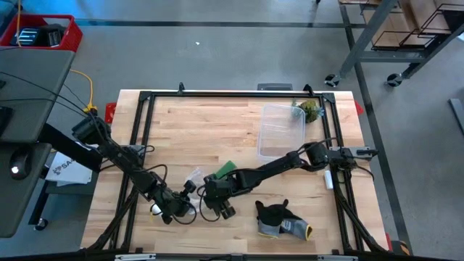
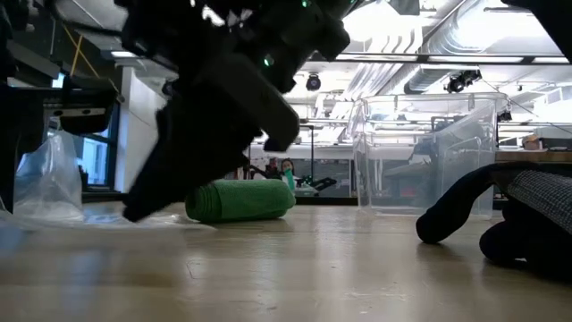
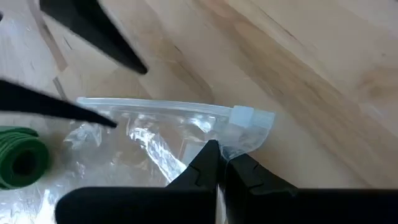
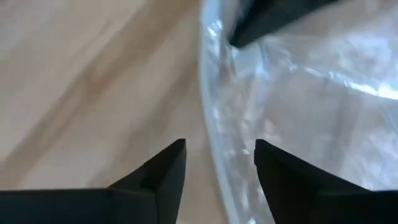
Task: Roll bandage
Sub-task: Open the transparent zip bag
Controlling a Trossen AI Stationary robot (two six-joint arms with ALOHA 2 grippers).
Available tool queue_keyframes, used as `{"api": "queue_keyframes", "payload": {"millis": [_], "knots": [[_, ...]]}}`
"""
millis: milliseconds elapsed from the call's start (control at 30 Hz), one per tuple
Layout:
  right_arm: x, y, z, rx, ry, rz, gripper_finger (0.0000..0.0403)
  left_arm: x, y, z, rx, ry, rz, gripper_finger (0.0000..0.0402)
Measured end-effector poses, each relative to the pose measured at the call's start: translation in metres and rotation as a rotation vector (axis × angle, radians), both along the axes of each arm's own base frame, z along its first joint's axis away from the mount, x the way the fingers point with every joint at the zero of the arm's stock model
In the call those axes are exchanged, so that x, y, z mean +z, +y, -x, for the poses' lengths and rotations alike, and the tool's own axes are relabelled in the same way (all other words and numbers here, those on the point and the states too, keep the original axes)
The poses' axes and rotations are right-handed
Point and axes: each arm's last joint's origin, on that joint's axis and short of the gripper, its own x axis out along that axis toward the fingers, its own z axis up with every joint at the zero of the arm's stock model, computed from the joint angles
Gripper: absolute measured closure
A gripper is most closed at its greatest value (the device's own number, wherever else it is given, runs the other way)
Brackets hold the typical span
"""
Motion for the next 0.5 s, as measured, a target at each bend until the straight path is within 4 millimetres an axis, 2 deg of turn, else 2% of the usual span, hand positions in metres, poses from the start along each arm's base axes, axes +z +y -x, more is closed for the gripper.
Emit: {"api": "queue_keyframes", "payload": {"millis": [67,300,500], "knots": [[-0.001,-0.003,0.002,0.022,0.024,0.015,0.023,0.001,-0.001,-0.001,-0.008,-0.011,0.001,0.0401],[-0.006,0.0,0.006,0.074,0.061,0.033,0.0314,0.002,0.0,-0.004,-0.086,-0.054,-0.058,0.0401],[-0.012,0.002,0.008,0.051,0.097,0.035,0.0331,0.002,0.005,-0.008,-0.094,-0.065,-0.084,0.0401]]}}
